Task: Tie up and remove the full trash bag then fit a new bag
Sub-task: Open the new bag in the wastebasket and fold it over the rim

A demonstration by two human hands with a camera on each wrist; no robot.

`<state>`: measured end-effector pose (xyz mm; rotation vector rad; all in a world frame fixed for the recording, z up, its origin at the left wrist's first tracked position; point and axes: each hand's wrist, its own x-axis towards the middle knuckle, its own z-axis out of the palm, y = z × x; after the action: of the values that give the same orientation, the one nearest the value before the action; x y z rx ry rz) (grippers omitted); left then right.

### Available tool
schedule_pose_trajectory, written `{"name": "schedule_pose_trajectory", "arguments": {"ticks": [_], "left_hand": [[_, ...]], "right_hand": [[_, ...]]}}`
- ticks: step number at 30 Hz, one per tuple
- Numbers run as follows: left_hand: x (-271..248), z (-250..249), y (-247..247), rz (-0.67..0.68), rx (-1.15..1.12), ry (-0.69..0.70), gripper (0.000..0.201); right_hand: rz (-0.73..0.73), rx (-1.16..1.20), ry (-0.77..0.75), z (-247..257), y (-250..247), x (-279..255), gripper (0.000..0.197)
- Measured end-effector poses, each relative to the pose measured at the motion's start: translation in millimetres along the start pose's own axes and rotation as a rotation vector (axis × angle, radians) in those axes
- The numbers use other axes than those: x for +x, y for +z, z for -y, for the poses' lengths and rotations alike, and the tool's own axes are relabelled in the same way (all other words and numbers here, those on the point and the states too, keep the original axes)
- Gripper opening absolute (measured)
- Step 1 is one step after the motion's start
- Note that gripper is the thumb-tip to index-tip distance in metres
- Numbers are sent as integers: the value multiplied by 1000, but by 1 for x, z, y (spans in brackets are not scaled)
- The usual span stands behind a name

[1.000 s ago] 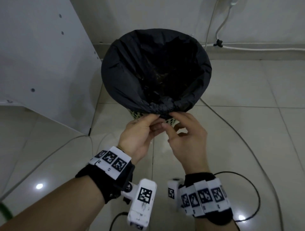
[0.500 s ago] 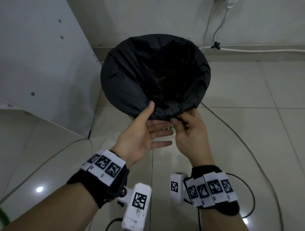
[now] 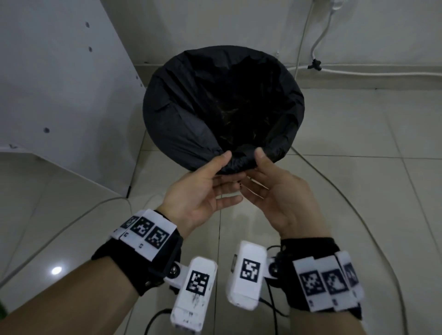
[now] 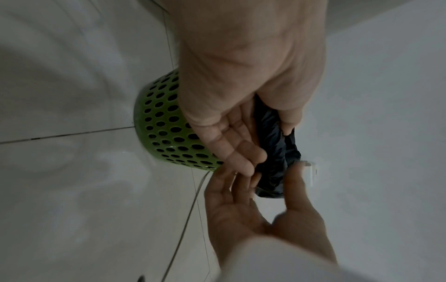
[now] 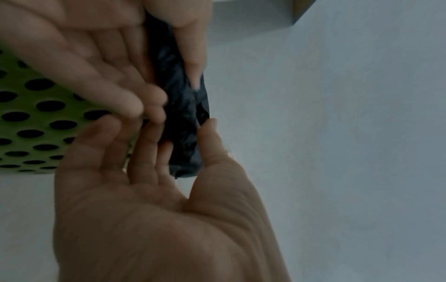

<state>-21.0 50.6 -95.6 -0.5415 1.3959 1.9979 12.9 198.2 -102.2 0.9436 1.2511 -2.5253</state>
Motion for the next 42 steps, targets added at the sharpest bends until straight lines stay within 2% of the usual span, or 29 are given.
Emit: {"name": "schedule_pose_trajectory", "arguments": {"ticks": [3, 6, 9, 13, 18, 22, 24, 30, 36, 39, 42], "left_hand": [[0, -1, 4, 0, -19, 9, 26], [-1, -3, 3, 1, -13, 42, 24], [1, -6, -3, -4, 15, 77, 29], [4, -10, -9, -19, 101, 142, 35], [5, -18, -15, -44, 139, 162, 35], [4, -21, -20, -63, 188, 173, 46], [5, -27, -25, -75, 174, 178, 43], [11, -40, -36, -92, 162, 160, 37], [11, -40, -32, -100, 156, 162, 33], [11, -40, -30, -87, 132, 149, 34], [12, -43, -33, -95, 126, 139, 33]], "right_hand": [[-69, 54, -4, -2, 13, 3, 22], [-78, 188, -31, -6, 19, 7, 36], [-35, 218, -64, -13, 20, 9, 54], [5, 194, -8, -16, 14, 5, 48], [-15, 310, -55, -17, 22, 12, 44], [54, 255, -47, -20, 26, 11, 47], [63, 239, -36, -23, 23, 9, 49], [50, 424, 0, -15, 19, 14, 50], [132, 598, 8, -20, 22, 13, 35], [79, 633, -42, -22, 15, 17, 38], [-47, 508, -95, -19, 12, 27, 40]]}}
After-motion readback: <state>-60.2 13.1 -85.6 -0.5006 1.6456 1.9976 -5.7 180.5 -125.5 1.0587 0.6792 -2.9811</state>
